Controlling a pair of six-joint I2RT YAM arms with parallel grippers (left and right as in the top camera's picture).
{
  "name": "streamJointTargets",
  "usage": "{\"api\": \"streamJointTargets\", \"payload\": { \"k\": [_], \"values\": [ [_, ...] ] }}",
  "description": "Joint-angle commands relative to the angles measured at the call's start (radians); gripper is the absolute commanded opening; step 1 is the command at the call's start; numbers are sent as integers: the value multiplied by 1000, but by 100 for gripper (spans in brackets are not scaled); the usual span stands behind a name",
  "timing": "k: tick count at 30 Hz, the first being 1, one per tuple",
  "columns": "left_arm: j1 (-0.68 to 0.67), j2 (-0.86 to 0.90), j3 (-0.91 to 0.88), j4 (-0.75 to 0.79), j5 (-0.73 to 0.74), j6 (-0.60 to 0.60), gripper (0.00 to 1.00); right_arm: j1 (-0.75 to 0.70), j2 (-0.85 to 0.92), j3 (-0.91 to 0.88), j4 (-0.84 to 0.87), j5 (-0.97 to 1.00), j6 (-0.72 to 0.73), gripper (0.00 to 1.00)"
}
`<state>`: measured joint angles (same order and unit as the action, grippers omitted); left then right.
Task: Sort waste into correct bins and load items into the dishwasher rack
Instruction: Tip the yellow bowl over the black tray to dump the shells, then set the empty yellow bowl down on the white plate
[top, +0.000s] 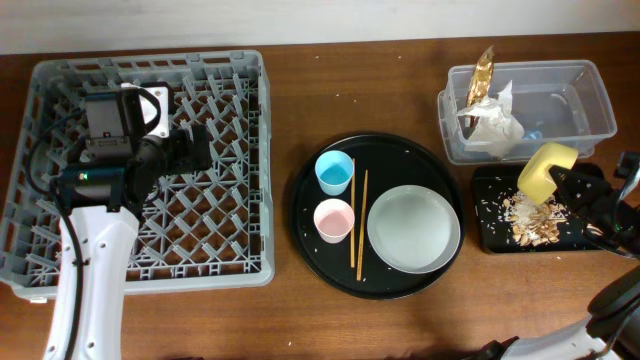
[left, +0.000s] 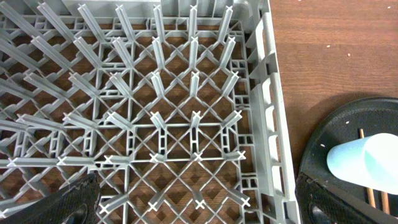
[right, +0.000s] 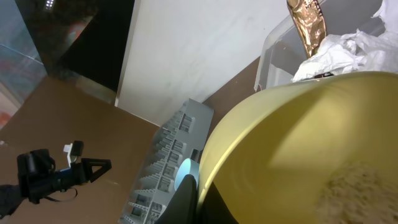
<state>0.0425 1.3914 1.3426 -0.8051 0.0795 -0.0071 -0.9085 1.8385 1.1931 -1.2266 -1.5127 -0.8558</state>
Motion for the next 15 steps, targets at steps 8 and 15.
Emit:
{"api": "streamJointTargets", "payload": {
  "k": [8,15],
  "values": [
    [6,1,15,0,11,12,99,-3,2,12,58,5,-11,4],
    [6,1,15,0,11,12,99,0,-1,13,50,-11,-84,4]
  ]
}}
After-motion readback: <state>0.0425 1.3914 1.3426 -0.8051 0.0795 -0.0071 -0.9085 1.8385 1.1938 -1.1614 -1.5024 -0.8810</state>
